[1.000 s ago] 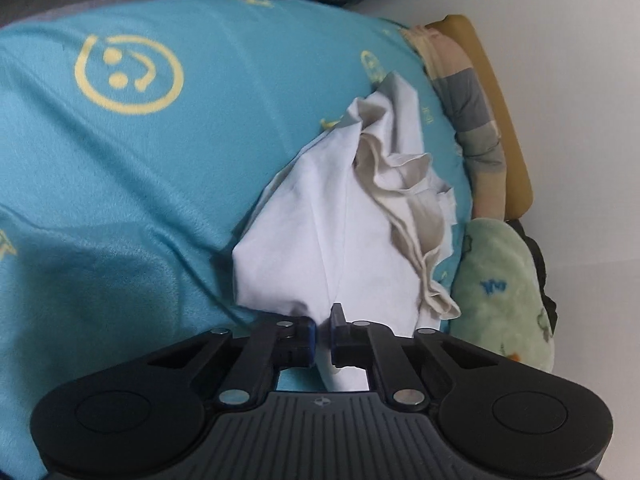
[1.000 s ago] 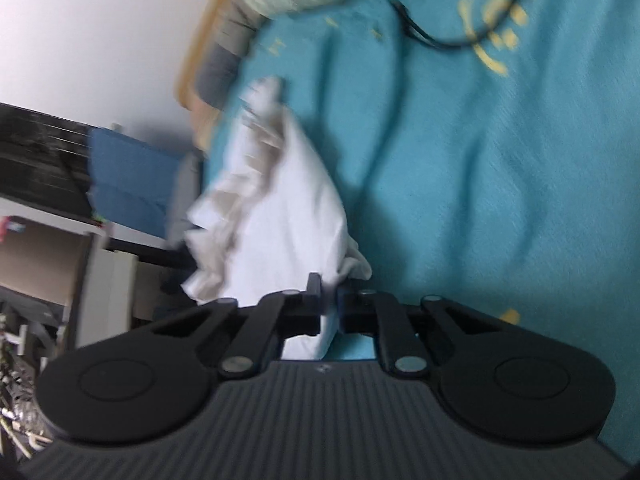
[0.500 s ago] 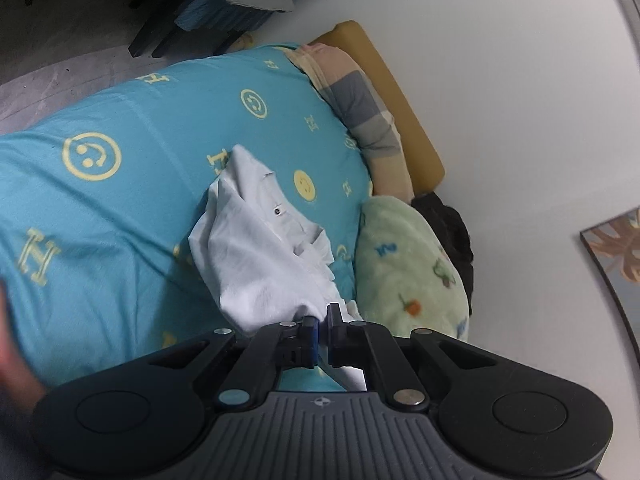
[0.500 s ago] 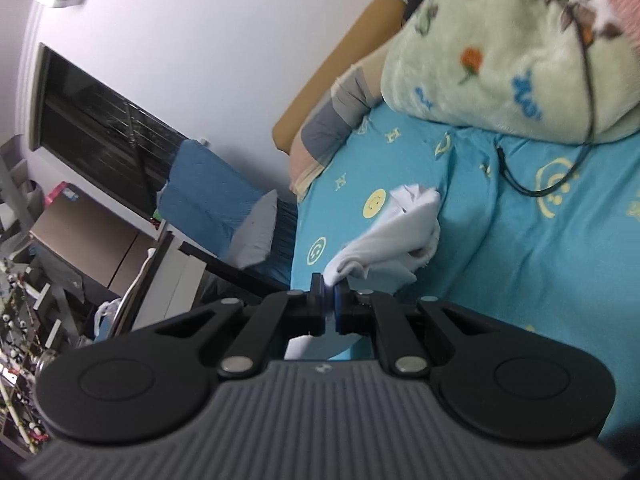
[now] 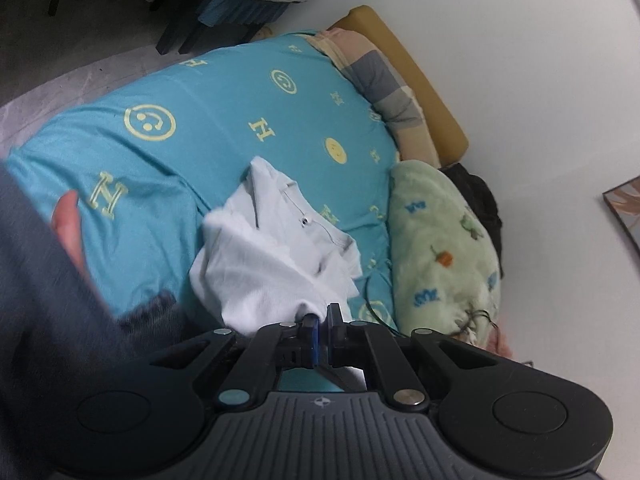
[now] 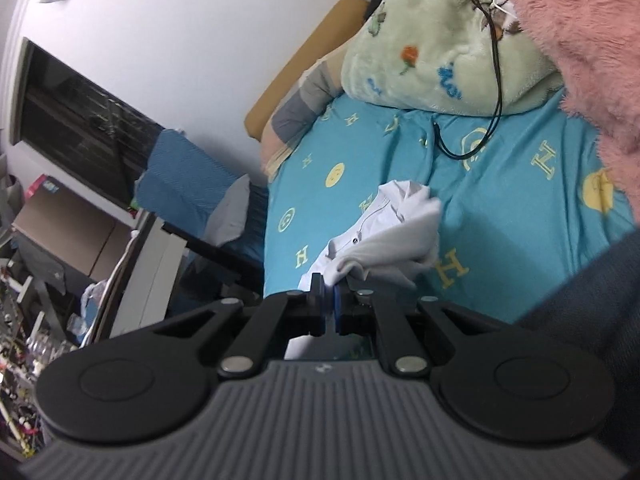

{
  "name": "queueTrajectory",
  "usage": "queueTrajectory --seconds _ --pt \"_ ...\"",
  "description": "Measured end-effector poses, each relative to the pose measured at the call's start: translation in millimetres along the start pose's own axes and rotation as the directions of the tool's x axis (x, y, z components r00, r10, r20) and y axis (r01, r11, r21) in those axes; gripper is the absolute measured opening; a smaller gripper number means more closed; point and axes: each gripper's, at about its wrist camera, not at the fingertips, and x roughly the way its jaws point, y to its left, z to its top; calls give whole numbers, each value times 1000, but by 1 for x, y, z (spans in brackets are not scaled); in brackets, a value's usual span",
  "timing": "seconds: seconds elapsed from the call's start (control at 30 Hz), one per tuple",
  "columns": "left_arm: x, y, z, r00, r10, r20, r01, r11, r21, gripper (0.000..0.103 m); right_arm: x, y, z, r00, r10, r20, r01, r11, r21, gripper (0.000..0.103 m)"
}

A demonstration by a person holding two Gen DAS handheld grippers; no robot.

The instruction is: Fold clothes

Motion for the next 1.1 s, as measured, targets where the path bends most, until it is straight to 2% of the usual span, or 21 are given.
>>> queueTrajectory --seconds 0.23,0.37,0.5,0.57,0.7,0.77,0.8,0.83,0.87,0.9,0.93,0.97,1.0,1.03,1.1 --pt "98 -28 73 999 48 -3 -48 997 62 5 99 7 45 998 -50 30 51 999 -20 8" --pt "159 -40 104 997 68 -25 -63 988 144 6 158 -1 72 994 -111 15 112 993 -39 8" --pt "217 -34 121 995 79 -62 -62 967 247 7 217 -23 91 987 -159 -33 158 987 -30 8" --pt "240 -27 123 994 76 -81 -49 954 296 7 242 -40 96 986 -154 -68 153 988 -19 8" --pt "268 -12 127 990 39 -136 9 941 339 10 273 -72 92 981 -155 -117 156 988 0 9" --pt "273 -6 129 987 34 -160 24 937 349 14 280 -84 92 978 -128 -165 131 991 4 10" --pt "270 -6 129 986 24 -166 38 934 356 20 281 -87 93 977 -101 -187 106 994 18 10" --pt "266 -6 128 985 11 -172 53 930 364 34 277 -88 95 978 -70 -198 76 997 22 11" --pt "262 -7 128 984 -1 -177 68 926 371 44 272 -88 96 978 -40 -206 45 999 23 16" --pt "257 -7 127 983 -14 -183 84 922 379 65 267 -88 97 977 -9 -215 14 1000 25 22" --pt "250 -10 125 984 -33 -173 100 915 392 75 260 -84 98 976 19 -215 -17 1000 13 44" --pt "241 -12 122 986 -54 -159 115 907 406 77 253 -80 99 976 46 -213 -48 999 -3 75" --pt "233 -15 119 986 -75 -146 131 898 420 78 247 -73 99 976 72 -205 -79 997 -22 85" --pt "226 -16 116 987 -95 -131 143 893 428 82 241 -67 98 977 91 -194 -102 994 -49 87" --pt "221 -19 111 993 -76 -91 110 880 461 84 233 -56 96 979 107 -174 -128 985 -114 86"
